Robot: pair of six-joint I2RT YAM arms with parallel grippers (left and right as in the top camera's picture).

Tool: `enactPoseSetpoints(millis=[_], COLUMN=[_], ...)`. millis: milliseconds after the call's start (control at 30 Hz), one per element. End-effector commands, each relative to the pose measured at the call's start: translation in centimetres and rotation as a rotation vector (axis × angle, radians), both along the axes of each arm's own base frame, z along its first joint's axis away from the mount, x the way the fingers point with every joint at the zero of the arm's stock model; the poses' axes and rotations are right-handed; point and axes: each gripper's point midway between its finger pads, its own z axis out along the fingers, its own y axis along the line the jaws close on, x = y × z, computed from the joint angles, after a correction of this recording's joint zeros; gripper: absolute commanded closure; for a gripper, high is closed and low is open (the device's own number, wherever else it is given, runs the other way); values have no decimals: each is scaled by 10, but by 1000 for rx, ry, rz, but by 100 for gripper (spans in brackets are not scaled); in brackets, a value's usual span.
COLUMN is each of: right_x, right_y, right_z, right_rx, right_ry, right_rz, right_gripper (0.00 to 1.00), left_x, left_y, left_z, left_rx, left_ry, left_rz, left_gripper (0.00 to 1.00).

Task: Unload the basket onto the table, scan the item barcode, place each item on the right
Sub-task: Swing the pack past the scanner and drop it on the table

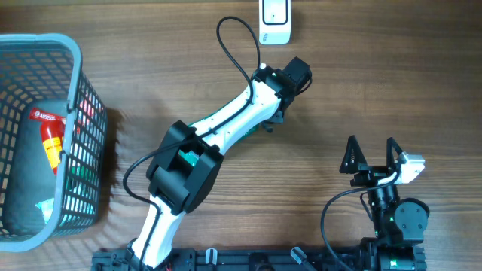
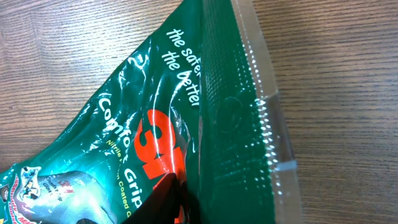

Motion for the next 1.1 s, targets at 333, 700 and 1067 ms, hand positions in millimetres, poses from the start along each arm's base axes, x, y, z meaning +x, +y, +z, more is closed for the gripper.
enactPoseSetpoints(millis=[333, 700, 1067], right_x=[0, 0, 0], right_y=[-1, -1, -1], right_z=[3, 3, 3], right_rx=[6, 6, 6], right_ry=[-12, -12, -12], right_rz=[-11, -11, -11], right_gripper=[0, 0, 0], left_x=[-4, 0, 11], left_y=[7, 26, 91], left_z=[-8, 39, 149], left_rx=[21, -18, -146], left_ry=[28, -17, -193], left_rz=[16, 53, 181], left_gripper=[0, 0, 0])
